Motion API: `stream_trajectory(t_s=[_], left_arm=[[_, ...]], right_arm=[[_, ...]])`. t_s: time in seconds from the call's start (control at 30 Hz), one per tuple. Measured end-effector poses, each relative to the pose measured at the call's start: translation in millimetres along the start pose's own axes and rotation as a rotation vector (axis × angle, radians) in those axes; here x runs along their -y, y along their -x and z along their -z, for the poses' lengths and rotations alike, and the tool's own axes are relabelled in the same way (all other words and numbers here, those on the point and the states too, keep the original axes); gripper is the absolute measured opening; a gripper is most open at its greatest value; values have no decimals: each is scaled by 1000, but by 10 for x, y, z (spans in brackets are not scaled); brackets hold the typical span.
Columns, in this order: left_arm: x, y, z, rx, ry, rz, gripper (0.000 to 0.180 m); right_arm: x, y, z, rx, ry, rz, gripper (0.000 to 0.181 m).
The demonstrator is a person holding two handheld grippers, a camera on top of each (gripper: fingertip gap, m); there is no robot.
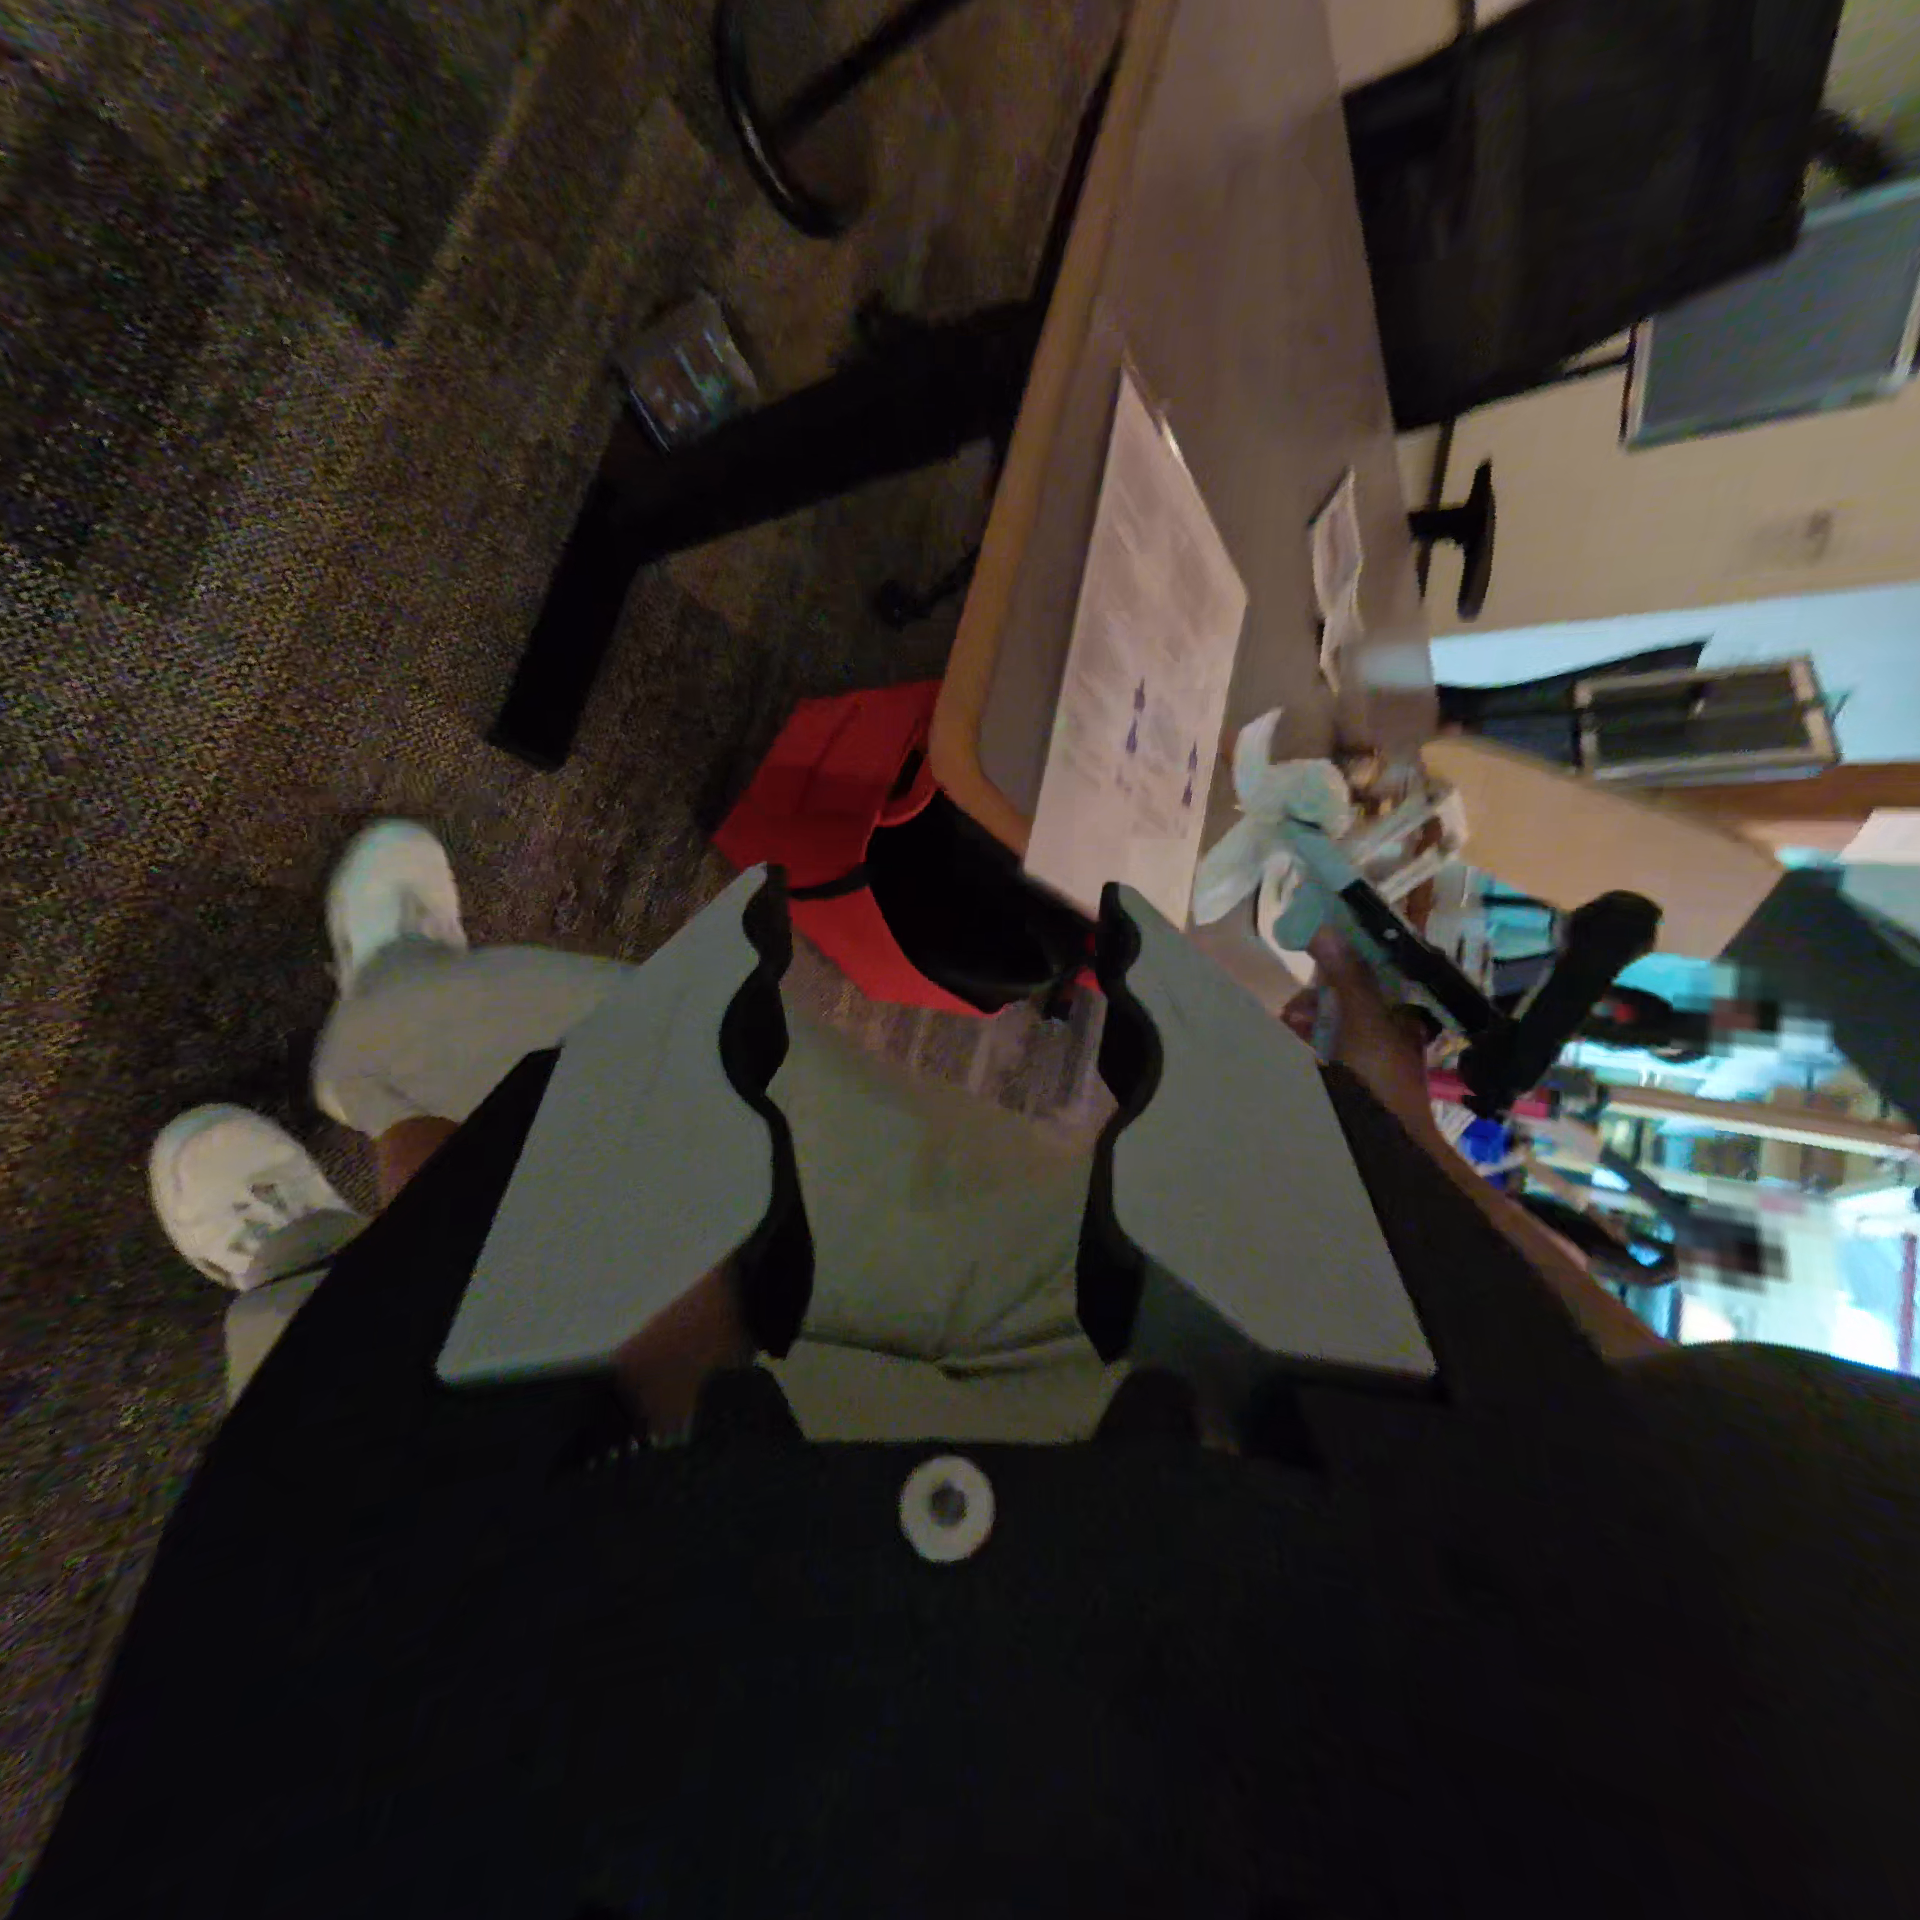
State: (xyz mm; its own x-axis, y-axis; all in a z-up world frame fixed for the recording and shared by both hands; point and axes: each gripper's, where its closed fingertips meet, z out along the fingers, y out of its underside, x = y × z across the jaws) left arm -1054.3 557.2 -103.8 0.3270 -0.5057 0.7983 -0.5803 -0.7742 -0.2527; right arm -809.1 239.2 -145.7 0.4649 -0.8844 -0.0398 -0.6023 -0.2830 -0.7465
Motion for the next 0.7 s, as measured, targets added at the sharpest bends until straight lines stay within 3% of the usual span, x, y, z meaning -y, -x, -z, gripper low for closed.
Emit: stream_trajectory(t_s=[0.1,0.2,0.37,0.47,0.6,0.7], left_arm=[[474,-22,-162,-4,-18,-1,54],[889,-18,-403,35,48,-84,54],[1493,155,-872,143,236,-161,52],[1926,145,-1089,198,338,-149,53],[2673,23,-1371,248,349,-205,52],[3064,-124,-1669,231,376,-213,50]], right_arm=[[653,253,-726,8,-72,54,5],[1433,14,-1518,-23,-147,-37,8],[1950,-478,-2938,23,-2,-104,7],[2132,-1310,-3374,-163,57,-51,6],[2321,-2836,-3560,-392,-22,-435,5],[2629,-2953,-3898,-426,-72,-548,5]])
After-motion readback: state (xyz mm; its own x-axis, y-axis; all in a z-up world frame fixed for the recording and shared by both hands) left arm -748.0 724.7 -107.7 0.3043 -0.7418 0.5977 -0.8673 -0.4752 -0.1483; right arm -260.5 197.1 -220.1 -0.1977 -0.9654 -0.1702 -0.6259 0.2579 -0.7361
